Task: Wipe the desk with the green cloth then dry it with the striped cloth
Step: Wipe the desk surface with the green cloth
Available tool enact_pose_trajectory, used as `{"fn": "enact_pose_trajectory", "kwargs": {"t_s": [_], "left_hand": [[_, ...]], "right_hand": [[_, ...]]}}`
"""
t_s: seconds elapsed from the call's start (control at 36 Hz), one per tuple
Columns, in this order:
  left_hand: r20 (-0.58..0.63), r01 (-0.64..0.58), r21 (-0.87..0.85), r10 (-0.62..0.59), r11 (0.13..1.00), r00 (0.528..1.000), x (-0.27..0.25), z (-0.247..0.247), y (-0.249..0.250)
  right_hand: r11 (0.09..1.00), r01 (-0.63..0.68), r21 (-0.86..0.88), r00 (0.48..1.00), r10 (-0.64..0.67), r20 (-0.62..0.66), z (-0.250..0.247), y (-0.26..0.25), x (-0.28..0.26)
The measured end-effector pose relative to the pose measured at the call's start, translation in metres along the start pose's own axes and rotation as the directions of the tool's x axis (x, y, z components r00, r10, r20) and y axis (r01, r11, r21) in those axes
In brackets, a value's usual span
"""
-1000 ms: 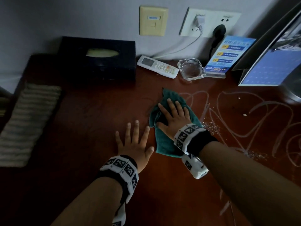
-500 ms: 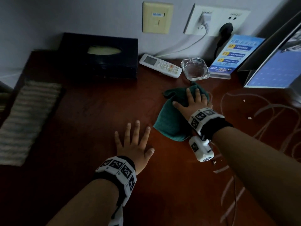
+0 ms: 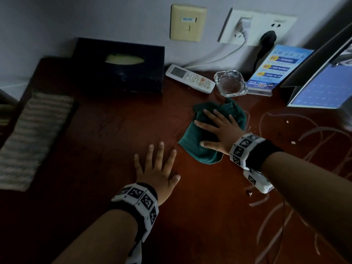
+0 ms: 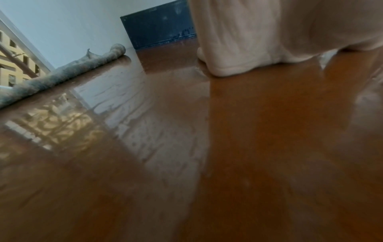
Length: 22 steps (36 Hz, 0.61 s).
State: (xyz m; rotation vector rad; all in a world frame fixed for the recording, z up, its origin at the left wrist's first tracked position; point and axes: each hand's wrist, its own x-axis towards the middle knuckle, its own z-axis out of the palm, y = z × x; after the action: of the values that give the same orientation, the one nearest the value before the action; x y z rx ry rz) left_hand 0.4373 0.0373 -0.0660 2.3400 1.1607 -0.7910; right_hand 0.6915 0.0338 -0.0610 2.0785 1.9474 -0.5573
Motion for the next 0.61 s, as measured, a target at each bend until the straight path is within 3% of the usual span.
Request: {"fn": "enact_pose_trajectory", "kwargs": {"t_s": [0.25, 0.61], "left_hand": [[0.028, 0.004, 0.006, -0.004, 1.000, 1.000, 0.000, -0.002, 0.000], [0.046, 0.004, -0.002, -0.004, 1.000, 0.999, -0.001, -0.004, 0.000]], "right_hand": [[0.970, -0.232, 0.069, 0.970, 0.236, -0.052, -0.002, 0.019, 0.005], [0.868, -0.464, 0.178, 0.885, 0.463, 0.050, -0.001, 0.025, -0.003]]}}
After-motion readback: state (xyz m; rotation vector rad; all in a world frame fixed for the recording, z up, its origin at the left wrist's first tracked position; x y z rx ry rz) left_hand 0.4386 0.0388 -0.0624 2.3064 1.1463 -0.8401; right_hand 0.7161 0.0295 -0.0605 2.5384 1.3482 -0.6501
